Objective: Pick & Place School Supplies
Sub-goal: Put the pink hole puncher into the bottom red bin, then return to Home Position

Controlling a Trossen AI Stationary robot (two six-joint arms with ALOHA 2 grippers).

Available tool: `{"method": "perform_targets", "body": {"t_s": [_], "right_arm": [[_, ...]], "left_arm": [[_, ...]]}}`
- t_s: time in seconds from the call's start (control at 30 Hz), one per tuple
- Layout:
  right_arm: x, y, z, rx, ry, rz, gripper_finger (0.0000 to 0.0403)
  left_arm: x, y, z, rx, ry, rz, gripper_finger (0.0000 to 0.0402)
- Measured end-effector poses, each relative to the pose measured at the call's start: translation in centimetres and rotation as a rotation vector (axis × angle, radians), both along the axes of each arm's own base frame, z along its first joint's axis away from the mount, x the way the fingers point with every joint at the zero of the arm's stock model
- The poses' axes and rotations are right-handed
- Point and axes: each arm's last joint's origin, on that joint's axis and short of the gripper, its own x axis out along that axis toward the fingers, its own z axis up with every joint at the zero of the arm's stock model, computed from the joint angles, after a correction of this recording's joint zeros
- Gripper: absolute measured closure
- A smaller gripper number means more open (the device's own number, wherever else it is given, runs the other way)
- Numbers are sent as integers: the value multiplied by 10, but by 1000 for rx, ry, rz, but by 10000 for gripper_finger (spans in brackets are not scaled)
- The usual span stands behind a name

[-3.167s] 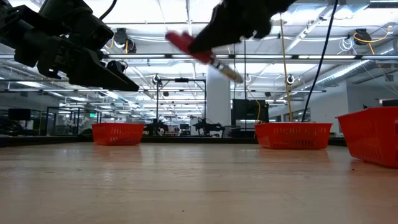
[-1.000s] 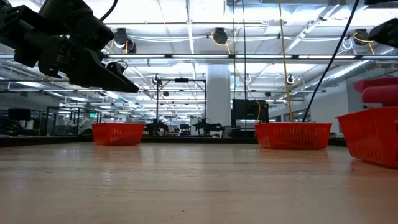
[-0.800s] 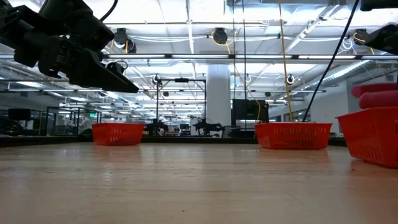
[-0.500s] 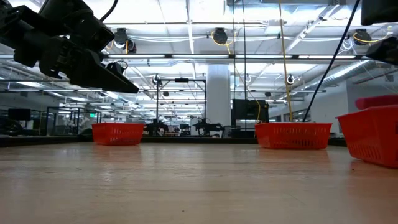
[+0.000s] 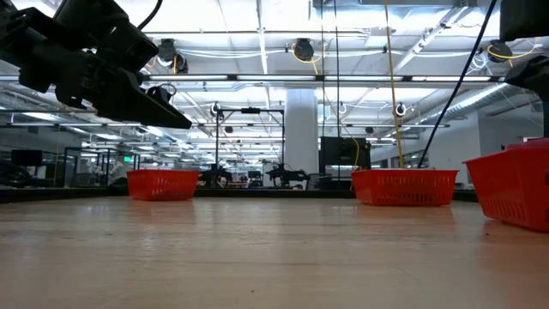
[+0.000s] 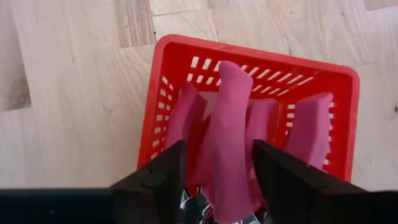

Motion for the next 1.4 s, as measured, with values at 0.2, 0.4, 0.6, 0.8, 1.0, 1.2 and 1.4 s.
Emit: {"method": "perform_targets", "body": {"t_s": [0.2,0.4,0.6,0.8,1.0,1.2,1.4], "right_arm": [[3,-2,0,-10,-15,0,204],[11,-8,1,-44,-23,51,207],[18,-13,1,-26,-31,30,210],[19,-6,43,-67,-417,138,209],[-23,-7,111,37,-782,404,210],[-75,-32,111,127,-972,518,207],[-103,-53,86,155,-1016,521,210]], "left_arm": [[1,2,3,8,-37,84,174],[2,3,6,0,-66,120,174],[2,3,4,19,-49,113,174],[-1,0,9,-6,-69,7,174],[-20,-6,29,-14,-120,-184,174],[-58,-7,52,-71,-195,-195,174],[-95,-13,63,-120,-266,-271,174]]}}
